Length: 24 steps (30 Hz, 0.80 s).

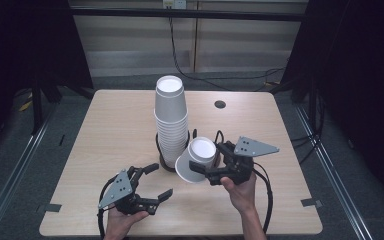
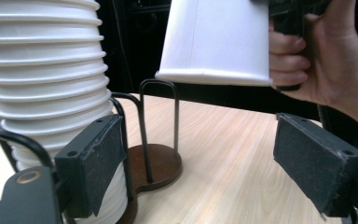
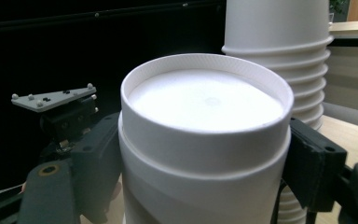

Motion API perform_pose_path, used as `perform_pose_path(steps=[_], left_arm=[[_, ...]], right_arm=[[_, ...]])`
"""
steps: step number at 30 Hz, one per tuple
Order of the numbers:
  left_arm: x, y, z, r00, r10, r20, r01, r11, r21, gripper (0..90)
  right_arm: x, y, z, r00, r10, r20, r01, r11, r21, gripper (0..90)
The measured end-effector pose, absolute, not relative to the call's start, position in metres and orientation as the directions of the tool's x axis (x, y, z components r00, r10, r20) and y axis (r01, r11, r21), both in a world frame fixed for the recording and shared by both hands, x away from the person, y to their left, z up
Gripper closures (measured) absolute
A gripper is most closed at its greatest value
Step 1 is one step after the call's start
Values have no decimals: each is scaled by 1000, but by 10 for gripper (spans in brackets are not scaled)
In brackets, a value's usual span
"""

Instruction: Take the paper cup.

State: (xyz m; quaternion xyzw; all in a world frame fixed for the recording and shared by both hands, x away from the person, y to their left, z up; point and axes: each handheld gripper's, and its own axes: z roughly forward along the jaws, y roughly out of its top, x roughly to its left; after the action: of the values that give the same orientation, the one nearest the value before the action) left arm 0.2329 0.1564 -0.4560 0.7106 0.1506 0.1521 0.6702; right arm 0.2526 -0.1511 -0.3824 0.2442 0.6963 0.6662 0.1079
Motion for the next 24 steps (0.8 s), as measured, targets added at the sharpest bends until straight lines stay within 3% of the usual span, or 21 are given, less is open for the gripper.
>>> perform_pose_path(steps=[24], left_arm=[[232, 130, -472, 945, 326, -20, 47, -78, 996, 140]], right_arm=[[239, -129, -434, -876, 410, 254, 274, -9, 962, 229]])
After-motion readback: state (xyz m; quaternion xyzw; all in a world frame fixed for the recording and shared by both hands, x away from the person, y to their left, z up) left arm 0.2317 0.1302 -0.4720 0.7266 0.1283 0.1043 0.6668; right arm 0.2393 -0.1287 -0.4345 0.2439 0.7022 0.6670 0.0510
